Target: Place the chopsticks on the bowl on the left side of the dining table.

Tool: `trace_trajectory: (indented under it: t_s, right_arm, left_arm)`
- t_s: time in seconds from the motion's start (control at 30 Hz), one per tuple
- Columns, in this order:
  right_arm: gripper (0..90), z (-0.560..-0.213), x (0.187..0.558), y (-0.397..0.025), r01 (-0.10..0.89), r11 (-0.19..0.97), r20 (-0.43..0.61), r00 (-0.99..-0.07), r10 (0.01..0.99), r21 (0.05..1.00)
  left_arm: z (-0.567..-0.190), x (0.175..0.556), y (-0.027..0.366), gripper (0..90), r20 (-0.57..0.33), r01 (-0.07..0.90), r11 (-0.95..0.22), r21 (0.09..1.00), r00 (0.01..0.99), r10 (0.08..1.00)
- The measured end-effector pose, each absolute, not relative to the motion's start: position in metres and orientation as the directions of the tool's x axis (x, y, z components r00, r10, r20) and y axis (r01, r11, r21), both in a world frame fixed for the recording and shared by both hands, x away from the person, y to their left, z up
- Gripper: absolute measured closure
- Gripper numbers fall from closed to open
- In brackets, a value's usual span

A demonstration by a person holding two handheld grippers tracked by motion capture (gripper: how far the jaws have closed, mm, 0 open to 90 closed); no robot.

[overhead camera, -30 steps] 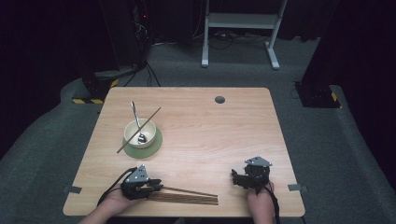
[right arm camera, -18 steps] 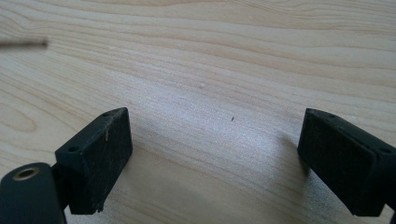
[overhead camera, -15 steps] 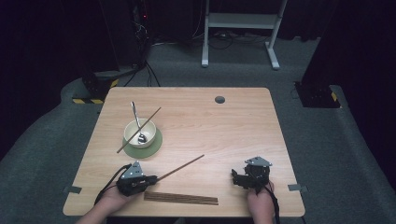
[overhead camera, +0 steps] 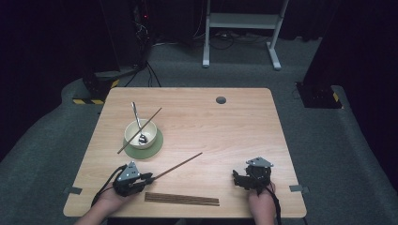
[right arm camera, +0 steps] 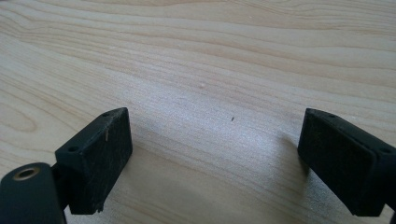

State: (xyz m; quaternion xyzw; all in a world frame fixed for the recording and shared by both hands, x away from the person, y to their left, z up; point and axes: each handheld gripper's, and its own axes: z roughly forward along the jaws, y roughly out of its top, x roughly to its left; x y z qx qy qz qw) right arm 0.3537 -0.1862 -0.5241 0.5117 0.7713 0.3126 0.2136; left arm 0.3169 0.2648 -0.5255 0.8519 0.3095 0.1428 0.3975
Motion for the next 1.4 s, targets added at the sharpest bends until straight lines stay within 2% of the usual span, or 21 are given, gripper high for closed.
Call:
trace_trajectory:
  t_s: [0.1,0.17,0.4,0.7,1.4]
  right_arm:
    - [9.8,-0.524,0.354,-0.186,0.656,0.281,-0.009,-0.385,0.923,0.701]
    - [9.7,-0.524,0.354,-0.186,0.656,0.28,-0.009,-0.385,0.923,0.701]
    - [9.8,-0.524,0.354,-0.186,0.656,0.281,-0.01,-0.385,0.923,0.7]
    - [9.8,-0.524,0.354,-0.186,0.656,0.281,-0.01,-0.385,0.923,0.7]
    - [9.8,-0.524,0.354,-0.186,0.654,0.285,-0.01,-0.391,0.92,0.701]
  left_arm:
    - [-0.525,0.318,0.265,82.6,-0.009,0.419,-0.489,0.765,0.766,0.643]
    - [-0.525,0.319,0.266,83.5,-0.029,0.434,-0.477,0.764,0.762,0.647]
    - [-0.524,0.319,0.268,83.8,-0.04,0.439,-0.473,0.764,0.763,0.645]
    - [-0.51,0.316,0.272,84.0,-0.024,0.386,-0.417,0.823,0.757,0.653]
    - [-0.489,0.31,0.275,84.1,-0.018,0.308,-0.318,0.897,0.743,0.669]
